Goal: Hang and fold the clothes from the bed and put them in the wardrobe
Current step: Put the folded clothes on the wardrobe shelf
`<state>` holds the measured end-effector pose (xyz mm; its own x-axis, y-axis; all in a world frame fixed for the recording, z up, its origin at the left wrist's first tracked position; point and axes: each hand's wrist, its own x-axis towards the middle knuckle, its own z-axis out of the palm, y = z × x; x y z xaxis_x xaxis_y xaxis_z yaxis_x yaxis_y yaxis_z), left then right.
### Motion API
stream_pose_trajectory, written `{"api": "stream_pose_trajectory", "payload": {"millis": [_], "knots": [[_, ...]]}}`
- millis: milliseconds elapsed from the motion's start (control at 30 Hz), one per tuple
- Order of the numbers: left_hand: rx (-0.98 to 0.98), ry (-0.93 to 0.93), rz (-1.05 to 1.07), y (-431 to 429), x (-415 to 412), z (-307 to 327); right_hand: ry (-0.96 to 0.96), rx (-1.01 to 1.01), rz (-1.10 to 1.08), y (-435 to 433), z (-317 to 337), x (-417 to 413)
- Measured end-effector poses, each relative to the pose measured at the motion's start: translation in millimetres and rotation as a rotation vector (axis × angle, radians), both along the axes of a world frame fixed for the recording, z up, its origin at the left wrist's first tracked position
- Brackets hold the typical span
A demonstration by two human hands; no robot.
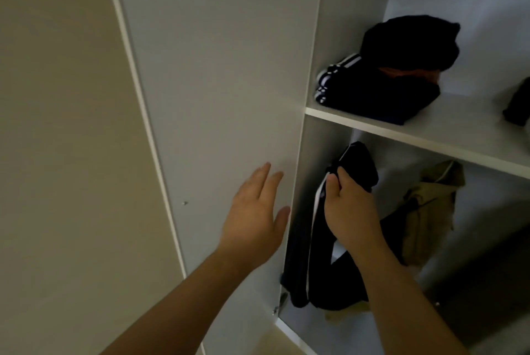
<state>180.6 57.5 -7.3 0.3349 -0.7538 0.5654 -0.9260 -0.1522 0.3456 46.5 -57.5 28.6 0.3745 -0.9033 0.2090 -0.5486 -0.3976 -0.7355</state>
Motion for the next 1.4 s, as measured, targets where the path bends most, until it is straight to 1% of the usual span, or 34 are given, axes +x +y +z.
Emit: {"api": "stream_pose_trajectory", "payload": {"millis": [133,200,267,367,433,533,633,767,833,967,1067,1167,1267,1400], "knots": [[-0.127,-0.264,0.156,29.4,52.8,14.5,-0.083,0.011,-0.052,35.4,1.9,39.5],[-0.191,-0.325,0.232,39.4,74.3,16.9,-0.093,0.000,-0.083,48.1,6.2,53.0],[-0.260,-0.299,0.268,47.1,92.1,19.0,-0.082,-0.018,-0.118,59.8,11.8,63.0],[-0.302,-0.189,0.233,50.3,108.9,28.2,-0.057,-0.048,-0.158,75.0,21.3,68.2],[-0.296,-0.139,0.188,49.1,110.1,34.5,-0.053,-0.069,-0.179,82.2,28.2,67.2],[-0.232,-0.082,0.201,51.0,103.1,40.3,-0.055,-0.110,-0.217,91.0,40.1,63.7],[-0.158,-0.106,0.238,59.2,96.4,40.5,-0.056,-0.172,-0.262,99.5,47.6,54.6],[-0.077,-0.189,0.237,67.6,79.0,42.8,-0.065,-0.192,-0.287,107.6,51.8,34.0],[-0.065,-0.179,0.218,70.3,60.3,44.0,-0.045,-0.196,-0.322,108.5,51.5,21.0],[-0.136,-0.100,0.072,73.1,11.0,43.2,-0.017,-0.213,-0.374,116.2,56.5,-12.8],[-0.191,-0.095,-0.098,72.7,-28.1,36.9,-0.028,-0.238,-0.437,122.3,60.7,-46.8],[-0.234,-0.037,-0.283,68.2,-65.4,33.1,-0.051,-0.254,-0.498,125.2,62.2,-82.4],[-0.189,0.003,-0.489,57.5,-94.3,38.4,-0.077,-0.261,-0.577,127.8,63.3,-118.2],[-0.135,0.089,-0.645,37.9,-123.6,57.0,-0.113,-0.314,-0.718,138.6,63.7,-167.6]]}}
